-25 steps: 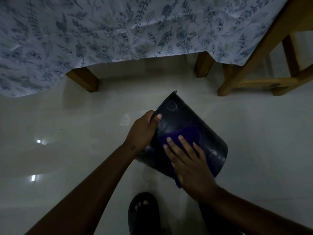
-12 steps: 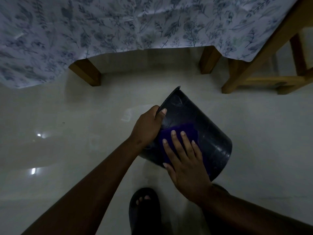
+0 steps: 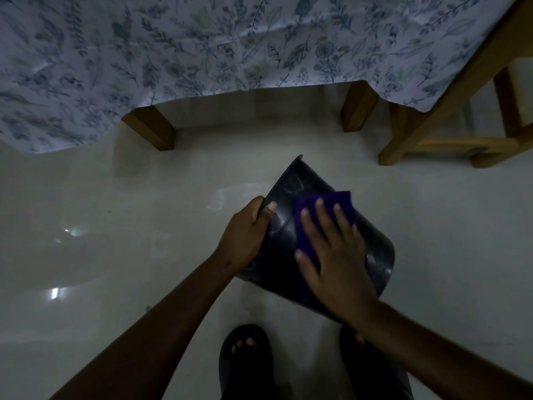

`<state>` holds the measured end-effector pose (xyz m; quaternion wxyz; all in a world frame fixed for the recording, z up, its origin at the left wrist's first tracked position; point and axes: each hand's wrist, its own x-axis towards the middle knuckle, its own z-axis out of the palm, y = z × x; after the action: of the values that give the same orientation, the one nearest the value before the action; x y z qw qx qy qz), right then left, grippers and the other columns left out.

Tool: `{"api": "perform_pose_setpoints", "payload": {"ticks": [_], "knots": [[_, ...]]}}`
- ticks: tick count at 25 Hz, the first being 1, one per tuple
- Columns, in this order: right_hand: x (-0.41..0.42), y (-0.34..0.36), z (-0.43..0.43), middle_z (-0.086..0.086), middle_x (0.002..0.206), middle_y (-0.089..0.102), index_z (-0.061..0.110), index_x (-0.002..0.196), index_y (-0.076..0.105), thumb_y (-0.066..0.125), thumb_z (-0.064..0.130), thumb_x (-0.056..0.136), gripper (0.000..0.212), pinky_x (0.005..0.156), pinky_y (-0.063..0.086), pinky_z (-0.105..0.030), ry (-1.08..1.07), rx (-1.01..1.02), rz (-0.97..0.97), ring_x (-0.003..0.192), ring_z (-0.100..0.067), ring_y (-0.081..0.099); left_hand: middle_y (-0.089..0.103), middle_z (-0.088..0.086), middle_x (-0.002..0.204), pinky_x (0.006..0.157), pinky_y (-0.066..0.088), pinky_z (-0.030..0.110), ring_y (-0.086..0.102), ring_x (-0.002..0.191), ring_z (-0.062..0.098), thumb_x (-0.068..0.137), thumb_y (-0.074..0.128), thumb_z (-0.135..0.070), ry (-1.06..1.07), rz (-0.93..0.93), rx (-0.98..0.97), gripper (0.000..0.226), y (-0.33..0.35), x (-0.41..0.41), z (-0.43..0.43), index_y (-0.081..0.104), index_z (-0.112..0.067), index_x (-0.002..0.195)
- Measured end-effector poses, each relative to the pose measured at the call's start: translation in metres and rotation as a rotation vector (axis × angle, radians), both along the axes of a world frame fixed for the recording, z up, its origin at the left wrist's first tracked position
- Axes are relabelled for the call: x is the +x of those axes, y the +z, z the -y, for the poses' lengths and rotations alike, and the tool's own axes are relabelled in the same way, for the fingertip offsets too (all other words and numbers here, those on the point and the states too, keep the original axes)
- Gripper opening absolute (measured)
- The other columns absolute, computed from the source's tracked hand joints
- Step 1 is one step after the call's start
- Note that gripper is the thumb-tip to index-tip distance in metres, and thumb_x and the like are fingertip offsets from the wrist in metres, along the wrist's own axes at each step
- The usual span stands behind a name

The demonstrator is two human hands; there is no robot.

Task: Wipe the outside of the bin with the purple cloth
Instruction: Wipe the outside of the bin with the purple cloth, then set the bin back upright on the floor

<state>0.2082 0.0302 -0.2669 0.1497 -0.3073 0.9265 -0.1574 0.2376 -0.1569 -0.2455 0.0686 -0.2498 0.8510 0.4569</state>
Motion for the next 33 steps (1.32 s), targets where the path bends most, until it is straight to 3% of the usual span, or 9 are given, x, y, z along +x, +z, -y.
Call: {"api": "perform_pose_setpoints", "payload": {"ticks": [3, 5, 8, 10, 15, 19, 23, 27, 33], "knots": [[0.01, -0.002, -0.005, 0.0, 0.162, 0.008, 0.028, 0.152, 0.015, 0.038, 0.057, 0.09, 0.071, 0.115, 0.016, -0.05, 0.136, -0.047, -0.082, 0.148, -0.025, 0.001, 0.066, 0.012, 0.085, 0.073, 0.052, 0.037, 0.063, 0.079, 0.025, 0.1, 0.035, -0.036, 0.028, -0.019, 0.017, 0.036, -0.002, 0.004, -0.003, 0.054, -0.006, 0.098], [-0.026, -0.003, 0.001, 0.001, 0.161, 0.011, 0.029, 0.151, 0.015, 0.038, 0.057, 0.091, 0.07, 0.115, 0.016, -0.046, 0.02, -0.07, -0.031, 0.148, -0.023, 0.007, 0.064, 0.007, 0.079, 0.068, 0.049, 0.031, 0.06, 0.071, 0.016, 0.099, 0.038, -0.036, 0.025, -0.048, 0.021, 0.034, 0.001, 0.003, -0.004, 0.054, -0.007, 0.092], [-0.094, -0.002, -0.002, 0.0, 0.154, 0.033, 0.029, 0.148, 0.029, 0.046, 0.046, 0.094, 0.059, 0.11, 0.029, -0.033, -0.26, -0.202, 0.458, 0.138, -0.02, 0.034, 0.063, -0.008, 0.074, 0.061, 0.046, 0.015, 0.059, 0.067, 0.0, 0.093, 0.053, -0.036, 0.012, -0.094, 0.008, 0.023, 0.006, 0.004, -0.007, 0.057, -0.016, 0.086], [-0.111, -0.003, -0.012, -0.003, 0.142, 0.051, 0.027, 0.14, 0.045, 0.049, 0.032, 0.095, 0.046, 0.095, 0.036, -0.023, -0.327, -0.24, 0.604, 0.122, -0.02, 0.051, 0.065, -0.01, 0.074, 0.06, 0.046, 0.012, 0.06, 0.07, -0.002, 0.089, 0.06, -0.038, 0.025, -0.098, 0.002, 0.02, 0.009, 0.006, -0.009, 0.059, -0.019, 0.082], [-0.084, 0.017, -0.036, 0.003, 0.126, 0.061, 0.026, 0.135, 0.051, 0.05, 0.008, 0.091, 0.048, 0.082, 0.041, -0.006, -0.334, -0.442, 0.526, 0.106, -0.01, 0.059, 0.068, -0.009, 0.073, 0.062, 0.05, 0.018, 0.063, 0.066, 0.001, 0.089, 0.058, -0.043, -0.057, -0.129, -0.16, 0.017, 0.044, 0.013, -0.014, 0.059, -0.026, 0.085], [-0.074, 0.052, -0.043, 0.015, 0.128, 0.052, 0.025, 0.14, 0.044, 0.048, 0.007, 0.093, 0.051, 0.083, 0.035, 0.004, -0.351, -0.564, 0.415, 0.105, 0.002, 0.053, 0.062, -0.006, 0.064, 0.054, 0.052, 0.028, 0.062, 0.057, 0.015, 0.091, 0.053, -0.044, -0.298, -0.268, -0.5, 0.026, 0.068, 0.007, -0.015, 0.056, -0.019, 0.094], [-0.069, 0.07, -0.042, 0.011, 0.139, 0.049, 0.022, 0.144, 0.04, 0.048, 0.014, 0.095, 0.049, 0.094, 0.033, -0.002, -0.435, -0.667, 0.299, 0.12, -0.002, 0.048, 0.066, 0.001, 0.062, 0.044, 0.051, 0.03, 0.062, 0.052, 0.019, 0.089, 0.053, -0.039, -0.556, -0.313, -0.796, 0.019, 0.057, -0.002, -0.013, 0.06, -0.021, 0.093], [-0.07, 0.068, -0.043, 0.005, 0.146, 0.044, 0.02, 0.145, 0.037, 0.049, 0.013, 0.095, 0.052, 0.106, 0.033, -0.016, -0.431, -0.674, 0.277, 0.13, -0.006, 0.043, 0.061, 0.001, 0.052, 0.034, 0.041, 0.023, 0.057, 0.042, 0.021, 0.071, 0.07, -0.02, -0.655, -0.279, -0.853, 0.017, 0.036, 0.005, -0.023, 0.059, -0.021, 0.083], [-0.062, 0.055, -0.053, 0.004, 0.15, 0.039, 0.017, 0.146, 0.035, 0.052, 0.012, 0.093, 0.056, 0.108, 0.024, -0.007, -0.372, -0.651, 0.3, 0.135, -0.003, 0.035, 0.061, 0.001, 0.058, 0.037, 0.04, 0.023, 0.057, 0.045, 0.022, 0.066, 0.071, -0.01, -0.722, -0.243, -0.833, 0.026, 0.006, 0.018, -0.051, 0.051, -0.019, 0.081]]}}
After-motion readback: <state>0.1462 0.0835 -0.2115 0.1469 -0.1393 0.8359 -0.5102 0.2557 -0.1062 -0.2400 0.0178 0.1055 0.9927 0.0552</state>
